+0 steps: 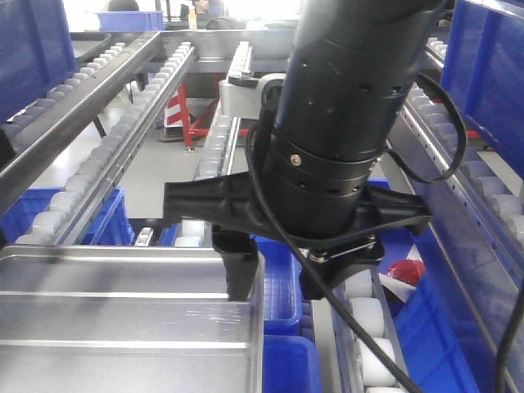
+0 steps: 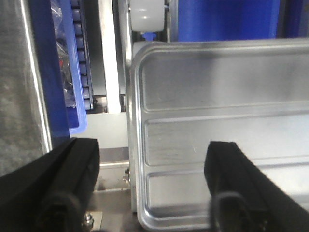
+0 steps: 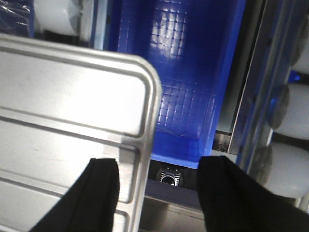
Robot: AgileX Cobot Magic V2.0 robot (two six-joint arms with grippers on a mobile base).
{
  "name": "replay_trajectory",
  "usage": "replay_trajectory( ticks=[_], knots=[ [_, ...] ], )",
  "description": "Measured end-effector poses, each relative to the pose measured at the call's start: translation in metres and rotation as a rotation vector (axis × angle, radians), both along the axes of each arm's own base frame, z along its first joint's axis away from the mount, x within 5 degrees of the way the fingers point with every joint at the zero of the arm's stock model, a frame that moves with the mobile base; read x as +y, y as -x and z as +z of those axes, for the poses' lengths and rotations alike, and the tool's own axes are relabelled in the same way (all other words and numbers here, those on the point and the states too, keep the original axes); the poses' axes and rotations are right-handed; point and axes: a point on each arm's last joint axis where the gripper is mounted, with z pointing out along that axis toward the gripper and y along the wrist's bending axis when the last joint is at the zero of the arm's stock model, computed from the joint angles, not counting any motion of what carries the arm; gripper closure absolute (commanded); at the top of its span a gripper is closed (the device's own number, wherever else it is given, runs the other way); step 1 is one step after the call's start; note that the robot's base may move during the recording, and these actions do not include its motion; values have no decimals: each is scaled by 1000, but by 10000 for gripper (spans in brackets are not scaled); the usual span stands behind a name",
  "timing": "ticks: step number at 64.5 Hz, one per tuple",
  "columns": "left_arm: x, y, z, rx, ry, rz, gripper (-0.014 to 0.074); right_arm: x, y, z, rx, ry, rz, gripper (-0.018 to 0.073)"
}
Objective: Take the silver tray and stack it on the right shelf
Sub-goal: 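Lower both grippers onto the near and far edges of the silver tray, then close both grippers on the silver tray's rims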
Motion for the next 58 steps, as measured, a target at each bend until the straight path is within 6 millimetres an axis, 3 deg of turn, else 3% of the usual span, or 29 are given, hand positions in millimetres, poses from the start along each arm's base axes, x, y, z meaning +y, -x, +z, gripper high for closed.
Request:
replay_trajectory(
  ticks=[28, 58],
  knots=[
    [0, 4, -19, -22, 26, 16, 248, 6, -2, -27, 64, 35, -14, 95],
    [-3, -5, -45, 38, 3, 17, 248, 8, -3, -24, 51, 10, -15, 95]
  ],
)
